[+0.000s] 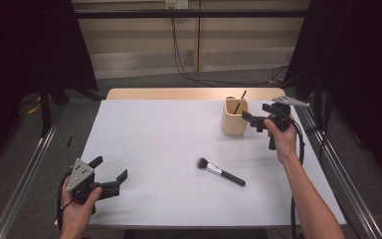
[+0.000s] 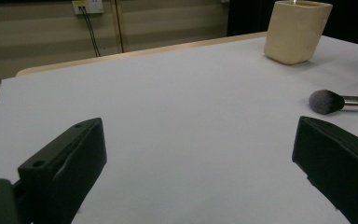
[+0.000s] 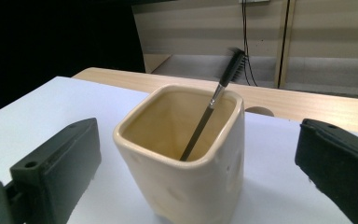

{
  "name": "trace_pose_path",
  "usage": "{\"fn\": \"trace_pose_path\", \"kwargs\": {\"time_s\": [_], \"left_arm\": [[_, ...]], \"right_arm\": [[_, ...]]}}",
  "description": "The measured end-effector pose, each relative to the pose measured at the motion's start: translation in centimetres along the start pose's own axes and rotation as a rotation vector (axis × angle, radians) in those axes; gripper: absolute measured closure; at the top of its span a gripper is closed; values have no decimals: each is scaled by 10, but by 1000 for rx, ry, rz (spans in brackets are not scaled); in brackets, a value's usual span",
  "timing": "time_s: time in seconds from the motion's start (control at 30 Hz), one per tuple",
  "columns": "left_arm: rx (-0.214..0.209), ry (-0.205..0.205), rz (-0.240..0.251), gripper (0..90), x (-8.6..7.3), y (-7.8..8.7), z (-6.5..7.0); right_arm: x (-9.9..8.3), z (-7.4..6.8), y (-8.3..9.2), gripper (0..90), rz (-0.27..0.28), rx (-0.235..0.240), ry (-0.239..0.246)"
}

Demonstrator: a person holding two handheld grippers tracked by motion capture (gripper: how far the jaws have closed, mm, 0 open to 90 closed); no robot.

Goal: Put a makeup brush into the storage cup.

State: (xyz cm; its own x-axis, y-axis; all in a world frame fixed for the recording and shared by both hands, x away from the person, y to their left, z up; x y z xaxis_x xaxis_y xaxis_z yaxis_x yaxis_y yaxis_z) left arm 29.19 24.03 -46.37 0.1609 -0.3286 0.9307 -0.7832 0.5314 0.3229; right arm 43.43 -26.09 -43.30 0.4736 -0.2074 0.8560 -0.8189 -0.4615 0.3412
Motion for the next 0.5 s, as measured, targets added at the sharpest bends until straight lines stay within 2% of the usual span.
{"fn": "trace_pose_path", "kwargs": {"time_s": [0.23, 0.5], "left_arm": [[0, 3, 4, 28, 0, 0, 0], [-1, 0, 4, 28, 1, 2, -1]], "right_arm": [[-6, -3, 11, 3, -1, 30, 26], [-12, -9, 25, 5, 21, 20, 52]]}}
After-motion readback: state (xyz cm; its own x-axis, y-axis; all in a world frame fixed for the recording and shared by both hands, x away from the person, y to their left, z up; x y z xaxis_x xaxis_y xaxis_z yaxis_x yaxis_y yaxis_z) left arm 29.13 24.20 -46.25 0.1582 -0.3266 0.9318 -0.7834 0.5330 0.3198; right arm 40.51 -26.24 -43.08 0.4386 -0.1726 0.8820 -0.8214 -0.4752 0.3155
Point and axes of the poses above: each handheld gripper's, and its own axes: y roughly backward along the jaws, x roughly out of its top, z roughly to its right, the point moved 5 cm from there along -y, roughly forward along the jaws, and after that the axes turned 12 degrees about -y, right-handed, at the moved point
